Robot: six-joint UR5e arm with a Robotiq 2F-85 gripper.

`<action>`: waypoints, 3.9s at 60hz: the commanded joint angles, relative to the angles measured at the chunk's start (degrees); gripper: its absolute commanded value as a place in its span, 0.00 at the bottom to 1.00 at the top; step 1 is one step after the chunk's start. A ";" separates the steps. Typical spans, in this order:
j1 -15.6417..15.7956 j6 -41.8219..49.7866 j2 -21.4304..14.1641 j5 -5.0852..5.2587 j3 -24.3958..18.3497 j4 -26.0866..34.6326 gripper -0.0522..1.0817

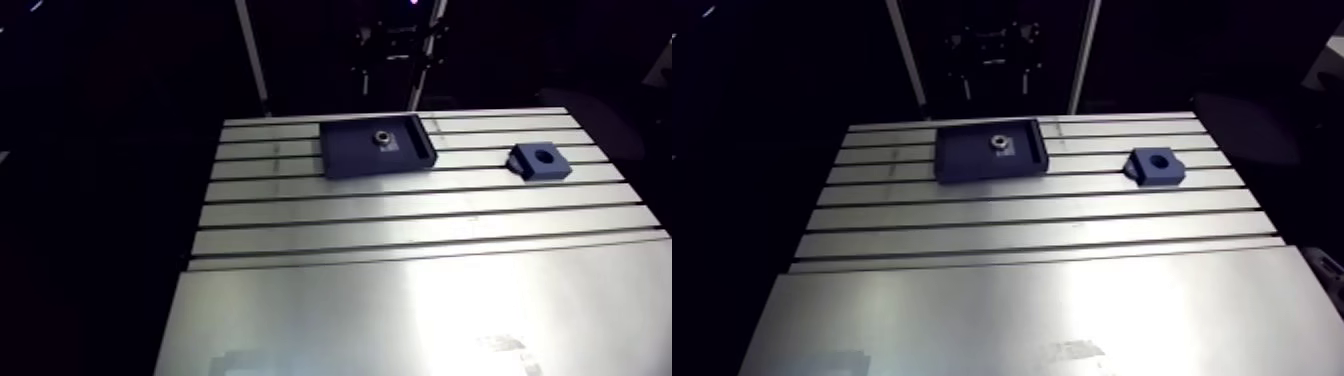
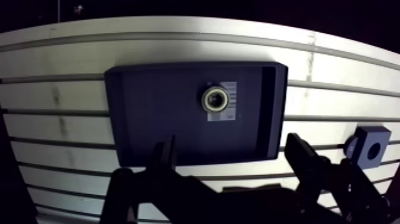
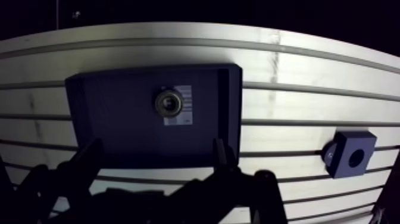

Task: Pick up the bearing and press it into the housing until flush.

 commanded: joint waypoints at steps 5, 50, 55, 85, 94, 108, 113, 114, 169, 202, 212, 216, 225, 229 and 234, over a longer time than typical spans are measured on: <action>0.01 0.39 2.46 -0.20 0.30 -0.79 0.05; 0.19 0.40 7.17 -0.20 1.72 -5.02 0.17; 0.10 0.40 7.28 -0.20 1.72 -5.39 0.21; -0.24 0.31 8.07 -0.29 1.54 -5.50 0.30; -0.25 0.31 8.07 -0.29 1.54 -5.58 0.32; -0.09 0.39 8.07 -0.29 1.63 -5.50 0.37; -0.08 0.40 8.07 -0.29 1.63 -5.58 0.38; -0.08 0.40 8.07 -0.29 1.63 -5.58 0.38; -0.17 0.40 8.42 -0.29 1.63 -5.58 0.49; -0.25 0.14 8.42 -0.29 1.45 -5.58 0.49; -0.17 0.14 8.42 -0.29 1.37 -5.58 0.53; -0.24 0.05 8.42 -0.29 1.37 -5.58 0.53; -0.25 -0.04 8.42 -0.29 1.29 -5.58 0.55; -0.25 -0.12 8.42 -0.29 1.28 -5.58 0.55; -0.25 -0.13 8.42 -0.29 1.28 -5.58 0.56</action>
